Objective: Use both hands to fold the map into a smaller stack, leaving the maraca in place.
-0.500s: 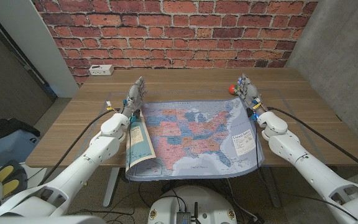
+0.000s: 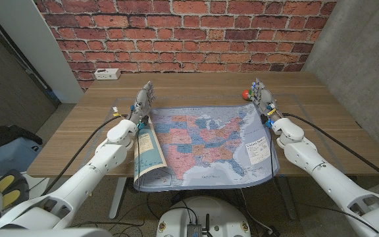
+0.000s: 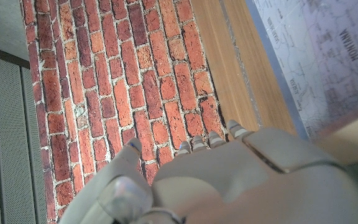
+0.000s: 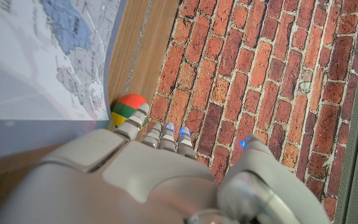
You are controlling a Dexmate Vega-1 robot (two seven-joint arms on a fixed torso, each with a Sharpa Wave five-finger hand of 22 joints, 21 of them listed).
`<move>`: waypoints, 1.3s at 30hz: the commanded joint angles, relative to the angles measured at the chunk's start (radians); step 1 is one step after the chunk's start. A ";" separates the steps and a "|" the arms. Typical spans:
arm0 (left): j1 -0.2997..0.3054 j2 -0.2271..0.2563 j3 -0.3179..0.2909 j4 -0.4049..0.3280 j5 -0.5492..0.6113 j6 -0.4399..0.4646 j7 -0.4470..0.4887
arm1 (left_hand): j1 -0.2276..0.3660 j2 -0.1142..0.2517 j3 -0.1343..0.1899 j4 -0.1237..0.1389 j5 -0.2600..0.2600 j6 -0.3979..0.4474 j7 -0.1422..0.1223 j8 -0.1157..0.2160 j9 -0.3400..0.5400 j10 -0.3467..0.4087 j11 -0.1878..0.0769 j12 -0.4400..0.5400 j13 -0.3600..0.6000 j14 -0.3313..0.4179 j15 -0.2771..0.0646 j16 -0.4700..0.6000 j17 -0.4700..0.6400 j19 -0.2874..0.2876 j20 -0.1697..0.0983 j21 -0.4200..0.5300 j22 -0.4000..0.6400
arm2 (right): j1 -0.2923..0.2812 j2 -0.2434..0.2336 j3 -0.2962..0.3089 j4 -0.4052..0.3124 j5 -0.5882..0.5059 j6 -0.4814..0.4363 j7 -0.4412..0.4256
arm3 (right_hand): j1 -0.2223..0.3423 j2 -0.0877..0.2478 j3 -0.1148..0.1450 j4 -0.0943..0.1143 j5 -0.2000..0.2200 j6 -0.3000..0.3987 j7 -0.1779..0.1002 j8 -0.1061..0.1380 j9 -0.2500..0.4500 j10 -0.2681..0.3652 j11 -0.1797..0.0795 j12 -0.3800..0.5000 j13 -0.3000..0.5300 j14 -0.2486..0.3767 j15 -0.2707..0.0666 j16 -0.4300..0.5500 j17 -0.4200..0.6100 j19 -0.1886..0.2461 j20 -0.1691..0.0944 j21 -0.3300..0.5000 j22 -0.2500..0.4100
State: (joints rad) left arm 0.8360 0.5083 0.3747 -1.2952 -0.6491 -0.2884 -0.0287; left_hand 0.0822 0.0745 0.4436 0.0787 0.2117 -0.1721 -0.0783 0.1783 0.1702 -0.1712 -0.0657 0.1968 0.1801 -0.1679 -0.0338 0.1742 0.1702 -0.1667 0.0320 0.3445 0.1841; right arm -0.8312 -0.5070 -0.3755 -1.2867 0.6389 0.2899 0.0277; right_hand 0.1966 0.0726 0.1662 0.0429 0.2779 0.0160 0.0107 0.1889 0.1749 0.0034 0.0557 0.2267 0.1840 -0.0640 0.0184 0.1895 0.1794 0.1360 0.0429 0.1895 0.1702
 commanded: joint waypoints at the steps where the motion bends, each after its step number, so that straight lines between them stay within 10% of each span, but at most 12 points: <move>1: -0.003 0.028 0.018 -0.024 0.066 0.010 0.030 | 0.004 0.007 0.004 -0.002 0.006 -0.114 -0.004 0.003 0.002 -0.133 -0.001 0.005 0.002 -0.145 -0.005 0.007 0.003 -0.035 0.000 0.001 0.001 | 0.002 -0.009 -0.011 -0.016 -0.024 -0.016 -0.022 | 0.008 0.002 0.006 -0.001 0.007 0.002 0.004 0.002 0.005 0.002 0.009 -0.004 0.003 -0.009 0.004 0.003 0.003 0.010 0.000 0.006 0.003; 39: 0.188 0.350 -0.026 -0.508 0.579 0.202 0.320 | 0.067 -0.011 0.001 -0.080 -0.008 0.199 -0.016 0.041 0.004 0.125 0.013 0.052 0.001 0.082 0.018 0.028 0.000 0.097 0.045 -0.009 -0.001 | -0.031 -0.092 -0.063 -0.275 -0.211 -0.166 -0.186 | 0.028 0.012 0.014 -0.016 0.007 0.001 0.004 0.001 0.005 0.007 0.009 -0.014 0.004 -0.009 0.012 0.001 0.001 0.008 0.002 0.005 0.003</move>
State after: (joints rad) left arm 0.9698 0.7789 0.3781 -1.6993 -0.1924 -0.1295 0.2464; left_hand 0.1335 0.0623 0.4412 0.0071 0.2056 0.0131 -0.0912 0.2150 0.1700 -0.0557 -0.0510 0.2420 0.1799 -0.0957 -0.0163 0.2005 0.1674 -0.0751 0.0767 0.3330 0.1815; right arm -0.8626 -0.5922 -0.4189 -1.5044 0.4751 0.1724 -0.1158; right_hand 0.2125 0.0883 0.1772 0.0318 0.2779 0.0159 0.0106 0.1888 0.1746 0.0070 0.0592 0.2120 0.1837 -0.0721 0.0265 0.1895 0.1792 0.1395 0.0465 0.1895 0.1699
